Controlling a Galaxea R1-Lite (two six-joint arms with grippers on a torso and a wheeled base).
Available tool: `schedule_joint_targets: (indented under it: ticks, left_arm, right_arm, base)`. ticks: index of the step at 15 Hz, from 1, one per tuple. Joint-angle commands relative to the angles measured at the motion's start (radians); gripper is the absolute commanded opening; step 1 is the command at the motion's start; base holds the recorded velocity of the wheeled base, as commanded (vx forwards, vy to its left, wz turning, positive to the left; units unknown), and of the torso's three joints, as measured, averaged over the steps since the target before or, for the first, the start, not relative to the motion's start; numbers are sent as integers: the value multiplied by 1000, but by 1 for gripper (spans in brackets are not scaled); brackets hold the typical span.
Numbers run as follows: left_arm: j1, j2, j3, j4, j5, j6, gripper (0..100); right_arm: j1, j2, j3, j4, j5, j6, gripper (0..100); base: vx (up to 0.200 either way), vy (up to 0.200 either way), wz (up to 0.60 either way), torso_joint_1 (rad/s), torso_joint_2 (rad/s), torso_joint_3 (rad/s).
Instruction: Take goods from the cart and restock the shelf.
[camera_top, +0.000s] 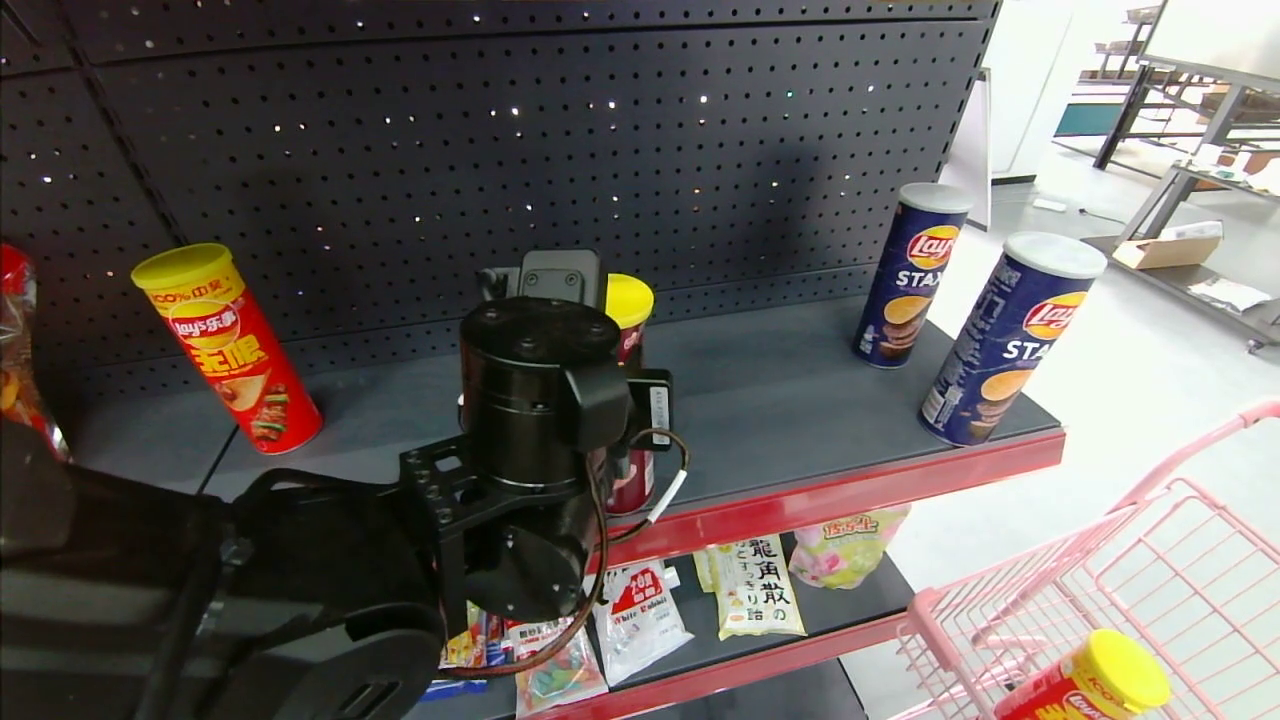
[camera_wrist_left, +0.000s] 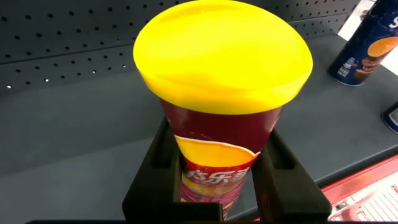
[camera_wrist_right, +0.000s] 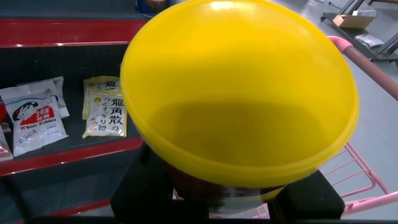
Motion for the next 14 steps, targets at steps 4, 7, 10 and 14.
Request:
schedule_joint_targets:
  ticks: [4, 7, 10, 14]
  left_arm:
    - [1, 5, -7, 3, 35, 4, 0]
    - [1, 7, -13, -4, 35, 7, 0]
    - [1, 17, -10, -94, 33, 41, 0]
    - [-2, 60, 21, -229, 59, 76, 0]
  right_arm:
    - [0, 0, -1, 0, -4, 0, 0]
    - [0, 0, -1, 2, -9, 1, 0]
    - [1, 0, -2, 3, -10, 0, 0]
    - [1, 0, -2, 5, -10, 0, 0]
  base:
    - [0, 0, 0, 0, 0, 0]
    - [0, 0, 0, 0, 0, 0]
    - [0, 0, 0, 0, 0, 0]
    - [0, 0, 0, 0, 0, 0]
